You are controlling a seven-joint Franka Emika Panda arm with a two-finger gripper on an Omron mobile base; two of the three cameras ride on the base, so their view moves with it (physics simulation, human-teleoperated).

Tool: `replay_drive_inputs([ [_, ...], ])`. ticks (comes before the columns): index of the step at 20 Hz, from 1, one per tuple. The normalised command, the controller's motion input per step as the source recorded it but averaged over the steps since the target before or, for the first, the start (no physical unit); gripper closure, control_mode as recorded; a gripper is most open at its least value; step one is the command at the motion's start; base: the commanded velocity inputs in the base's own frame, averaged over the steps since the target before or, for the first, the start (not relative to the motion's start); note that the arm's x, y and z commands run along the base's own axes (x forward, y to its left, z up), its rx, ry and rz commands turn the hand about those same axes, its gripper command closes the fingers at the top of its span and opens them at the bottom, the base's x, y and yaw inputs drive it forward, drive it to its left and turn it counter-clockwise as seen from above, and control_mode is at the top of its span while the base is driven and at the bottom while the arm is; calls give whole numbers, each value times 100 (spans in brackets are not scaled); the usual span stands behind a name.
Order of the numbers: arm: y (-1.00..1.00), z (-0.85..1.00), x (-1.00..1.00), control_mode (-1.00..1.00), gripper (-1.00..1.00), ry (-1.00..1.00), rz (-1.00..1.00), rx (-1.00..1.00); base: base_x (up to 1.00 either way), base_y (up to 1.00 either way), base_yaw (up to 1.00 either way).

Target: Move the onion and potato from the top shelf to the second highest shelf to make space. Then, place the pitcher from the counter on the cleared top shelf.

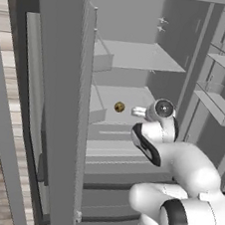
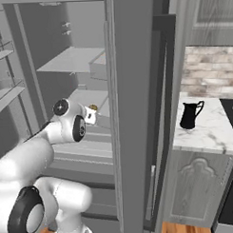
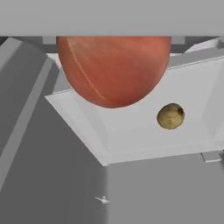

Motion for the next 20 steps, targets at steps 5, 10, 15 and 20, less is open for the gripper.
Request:
replay_drive_inputs([
  [5, -17, -17, 50, -100, 100, 0, 0, 0, 0, 0, 0],
  [10, -17, -37, 38, -100, 100, 0, 0, 0, 0, 0, 0],
  [15, -4, -37, 44, -100, 100, 0, 0, 0, 0, 0, 0],
  [20, 0, -26, 53, -100, 100, 0, 0, 0, 0, 0, 0],
])
